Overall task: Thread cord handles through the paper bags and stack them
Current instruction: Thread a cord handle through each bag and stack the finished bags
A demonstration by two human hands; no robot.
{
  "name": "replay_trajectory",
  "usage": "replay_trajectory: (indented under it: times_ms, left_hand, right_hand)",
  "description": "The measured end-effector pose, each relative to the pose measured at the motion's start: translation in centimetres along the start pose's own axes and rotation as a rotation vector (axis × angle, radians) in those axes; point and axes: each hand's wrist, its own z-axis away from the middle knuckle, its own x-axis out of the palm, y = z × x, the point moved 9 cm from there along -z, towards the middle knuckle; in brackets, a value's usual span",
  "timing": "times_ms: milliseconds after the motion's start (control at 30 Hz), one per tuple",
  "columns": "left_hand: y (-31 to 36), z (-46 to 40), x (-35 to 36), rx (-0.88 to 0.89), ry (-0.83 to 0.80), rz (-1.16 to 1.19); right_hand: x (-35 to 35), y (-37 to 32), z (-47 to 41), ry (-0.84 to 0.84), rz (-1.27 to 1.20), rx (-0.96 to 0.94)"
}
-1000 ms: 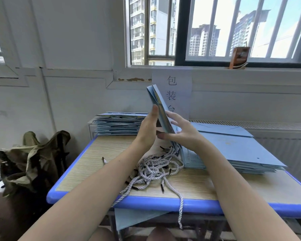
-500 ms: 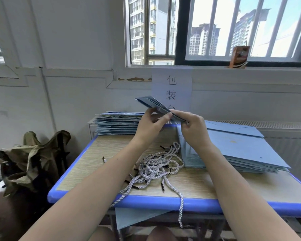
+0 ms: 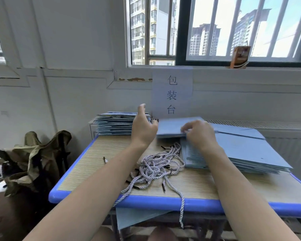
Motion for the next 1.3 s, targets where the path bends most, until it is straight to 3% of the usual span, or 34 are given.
replay_trajectory:
  times_ms: [133,267,333,533,633,767,1100,1167,1300]
  left_hand:
    - [0.5,0.3,2.8,0.156,-0.242,-0.280]
    - [-1.4,1.5,5.8,0.107,-0.492,-0.284]
    - [-2.1,1.5,6.2,0.088,-0.524,-0.285]
    - [-2.6,0.9,5.9,0.097,-0.517,-0.303]
    - [-2.4,0.9,5.8,0.122,-0.517,-0.314]
    - [-2.3,0.9,5.7,0.126,-0.522,-0.306]
    - [-1.8,1.0,5.3,0.104,-0.547,-0.298]
    - [-1.9,0.9,5.3,0.098,-0.550,-0.296]
    - [-1.8,1.0,5.2,0.093,-0.556,-0.287]
  right_hand:
    - [1.1,-1.2,0.3,-0.143,-0.141,-0.068]
    - [3.3,-3.1,1.5,-0.415,-0.197,-0.210]
    - [4.4,-3.3,2.0,-0.504,-0.160,-0.244]
    - [5.0,-3.3,2.1,-0.545,-0.078,-0.228]
    - [4.5,-2.8,1.6,-0.473,-0.078,-0.188]
    - [3.0,-2.5,0.7,-0.319,-0.298,-0.108]
    - [-4.0,0.5,-0.1,0.378,-0.619,-0.057]
    - [-3.6,0.4,-0.4,0.332,-0.578,-0.066]
    - [1.7,-1.0,-0.4,-0.110,-0.259,-0.112]
